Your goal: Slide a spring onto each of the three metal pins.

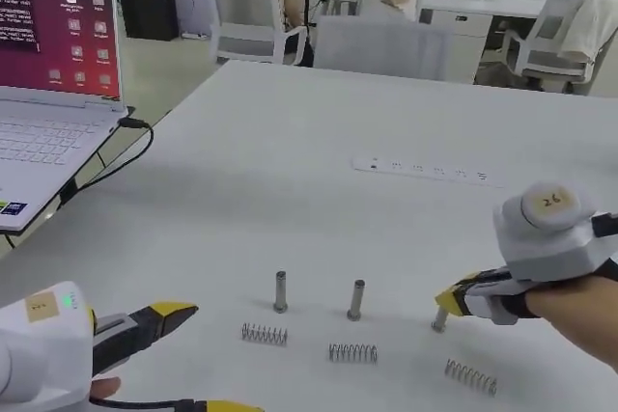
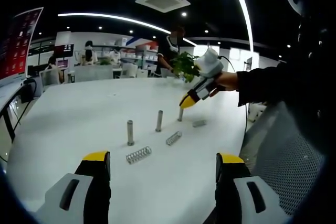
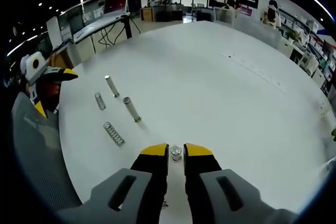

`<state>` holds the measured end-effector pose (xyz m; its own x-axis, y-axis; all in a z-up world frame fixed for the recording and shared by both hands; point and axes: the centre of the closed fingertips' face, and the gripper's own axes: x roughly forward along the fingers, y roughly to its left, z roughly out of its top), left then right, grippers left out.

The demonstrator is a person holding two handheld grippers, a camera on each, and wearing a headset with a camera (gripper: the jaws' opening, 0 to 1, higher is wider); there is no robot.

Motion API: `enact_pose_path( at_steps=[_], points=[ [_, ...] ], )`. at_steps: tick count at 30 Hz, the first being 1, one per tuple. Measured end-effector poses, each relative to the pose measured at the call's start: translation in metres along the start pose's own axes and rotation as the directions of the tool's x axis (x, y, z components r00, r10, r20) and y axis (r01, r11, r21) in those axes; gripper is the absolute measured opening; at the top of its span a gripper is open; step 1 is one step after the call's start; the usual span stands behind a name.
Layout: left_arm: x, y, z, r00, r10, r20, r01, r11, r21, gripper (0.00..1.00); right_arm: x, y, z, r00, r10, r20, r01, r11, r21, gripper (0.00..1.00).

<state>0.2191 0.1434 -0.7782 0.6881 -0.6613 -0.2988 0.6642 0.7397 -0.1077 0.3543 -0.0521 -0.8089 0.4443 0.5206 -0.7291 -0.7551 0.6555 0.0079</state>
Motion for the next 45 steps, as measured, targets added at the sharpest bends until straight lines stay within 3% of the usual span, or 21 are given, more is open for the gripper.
enact_pose_path(
  at_steps=[8,23,35,45],
  points=[
    [0.001,0.0,0.001,1.0,-0.004,0.001,0.004,1.0,0.002,0.79,-0.006,-0.002,-0.004,1.0,-0.005,0.0,0.005,1.0,-0.001,0.11],
    [0.005,0.0,0.0,0.9999,-0.013,-0.002,0.013,1.0,-0.001,0.79,-0.025,0.0,-0.034,0.9989,0.005,-0.047,-0.007,1.0,-0.028,0.13],
    [0.007,-0.002,0.0,0.9998,-0.021,-0.005,0.021,1.0,0.001,0.79,-0.034,0.018,-0.072,0.9873,0.09,-0.131,-0.106,0.987,-0.122,0.15],
    [0.007,-0.003,-0.002,0.9997,-0.02,-0.011,0.02,1.0,-0.003,0.79,-0.028,0.021,-0.085,0.9756,0.119,-0.185,-0.152,0.972,-0.18,0.15]
  ],
)
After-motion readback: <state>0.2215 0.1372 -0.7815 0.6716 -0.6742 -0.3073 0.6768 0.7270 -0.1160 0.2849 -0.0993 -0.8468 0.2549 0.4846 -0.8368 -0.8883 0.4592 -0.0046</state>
